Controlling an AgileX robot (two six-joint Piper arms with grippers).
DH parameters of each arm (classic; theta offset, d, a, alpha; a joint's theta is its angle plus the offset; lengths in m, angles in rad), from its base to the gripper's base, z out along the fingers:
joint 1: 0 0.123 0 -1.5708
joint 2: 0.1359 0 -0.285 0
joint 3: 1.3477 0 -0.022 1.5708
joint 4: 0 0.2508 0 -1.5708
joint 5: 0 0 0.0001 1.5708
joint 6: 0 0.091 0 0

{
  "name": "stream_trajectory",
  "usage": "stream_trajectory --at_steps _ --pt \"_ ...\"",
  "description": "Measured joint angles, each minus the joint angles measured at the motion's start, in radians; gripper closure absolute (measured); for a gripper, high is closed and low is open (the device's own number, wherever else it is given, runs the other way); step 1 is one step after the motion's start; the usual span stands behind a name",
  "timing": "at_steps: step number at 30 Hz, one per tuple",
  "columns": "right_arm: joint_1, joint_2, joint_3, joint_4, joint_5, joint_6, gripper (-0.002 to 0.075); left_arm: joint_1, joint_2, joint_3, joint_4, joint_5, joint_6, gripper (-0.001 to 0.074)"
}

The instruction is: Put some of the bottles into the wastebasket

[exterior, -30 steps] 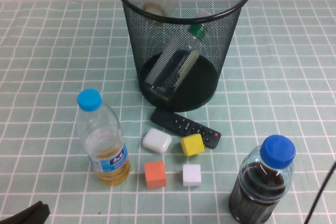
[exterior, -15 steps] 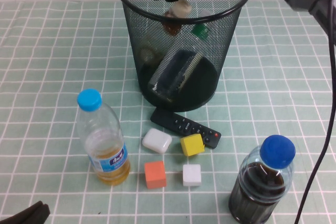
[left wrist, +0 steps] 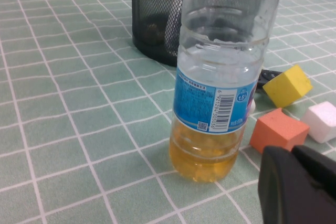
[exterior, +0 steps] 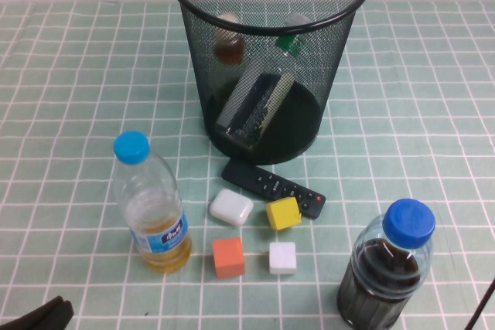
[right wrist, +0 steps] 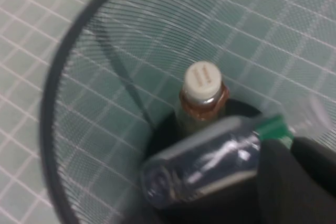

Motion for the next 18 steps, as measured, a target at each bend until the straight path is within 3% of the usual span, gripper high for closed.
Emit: stream_trajectory --at_steps 8,18 --pt "0.000 -0.064 0.002 -0.219 0.052 0.185 0.0730 0.000 0.000 0.000 0.000 0.000 0.000 0.0739" --pt "-0.021 -0.175 0.002 -0.324 0.058 0.129 0.0732 0.000 0.000 0.000 0.000 0.000 0.000 0.0739"
